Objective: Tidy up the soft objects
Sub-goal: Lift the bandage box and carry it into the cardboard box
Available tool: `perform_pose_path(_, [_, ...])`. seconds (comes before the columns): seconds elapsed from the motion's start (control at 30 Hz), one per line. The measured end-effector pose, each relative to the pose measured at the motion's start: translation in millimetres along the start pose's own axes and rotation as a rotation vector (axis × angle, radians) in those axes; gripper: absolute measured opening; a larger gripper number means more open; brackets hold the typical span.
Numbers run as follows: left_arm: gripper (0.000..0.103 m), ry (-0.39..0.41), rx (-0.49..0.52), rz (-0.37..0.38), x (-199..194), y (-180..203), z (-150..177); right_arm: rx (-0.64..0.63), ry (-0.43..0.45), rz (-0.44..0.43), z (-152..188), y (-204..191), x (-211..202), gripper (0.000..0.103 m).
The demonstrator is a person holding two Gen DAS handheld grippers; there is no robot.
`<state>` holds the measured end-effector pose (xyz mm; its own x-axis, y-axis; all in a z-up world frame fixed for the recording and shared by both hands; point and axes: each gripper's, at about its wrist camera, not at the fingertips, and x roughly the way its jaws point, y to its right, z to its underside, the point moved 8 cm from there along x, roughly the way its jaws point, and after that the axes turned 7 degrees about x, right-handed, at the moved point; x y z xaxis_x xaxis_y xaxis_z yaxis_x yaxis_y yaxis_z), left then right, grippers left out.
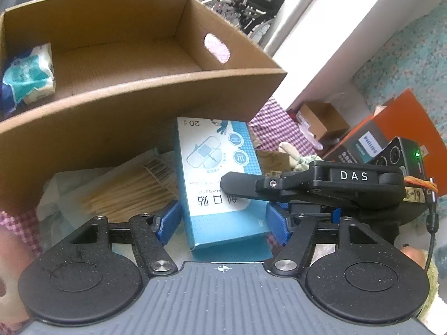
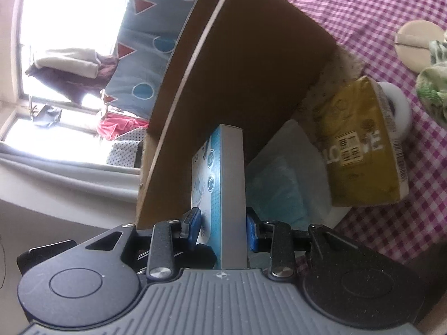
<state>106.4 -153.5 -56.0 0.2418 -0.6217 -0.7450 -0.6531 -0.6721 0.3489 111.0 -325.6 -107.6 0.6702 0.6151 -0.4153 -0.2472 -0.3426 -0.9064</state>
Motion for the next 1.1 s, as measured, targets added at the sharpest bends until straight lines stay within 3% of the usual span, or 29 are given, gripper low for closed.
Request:
perform_pose_path(0.4, [0.067,0.166,0.068,-0.016,-68.9,21.1,-19.2,-0.192,0.011,-0.088,6.6,-91.3,-24.5,0.036])
perform_pose_path(0.7, [0.068,0.272,0.058,-0.077,-95.7,3.2,-57.0,-0.334,-0.061,-0.107,-21.9,-149.9,8.9,0.036])
perform_pose_path(0.87, [0.068,0.283,0.027,-0.100,-100.5,-23.9,-79.6,-0.365,-0.131,-0.072,-47.8,-173.8,40.9,0.036])
perform_pose_path(1.1, [0.070,0.238,-0.025,-0.109,-83.2,-70.4,-124.3,-0.371,-0.217,-0.005,-98.0,-188.4,88.6,0.036])
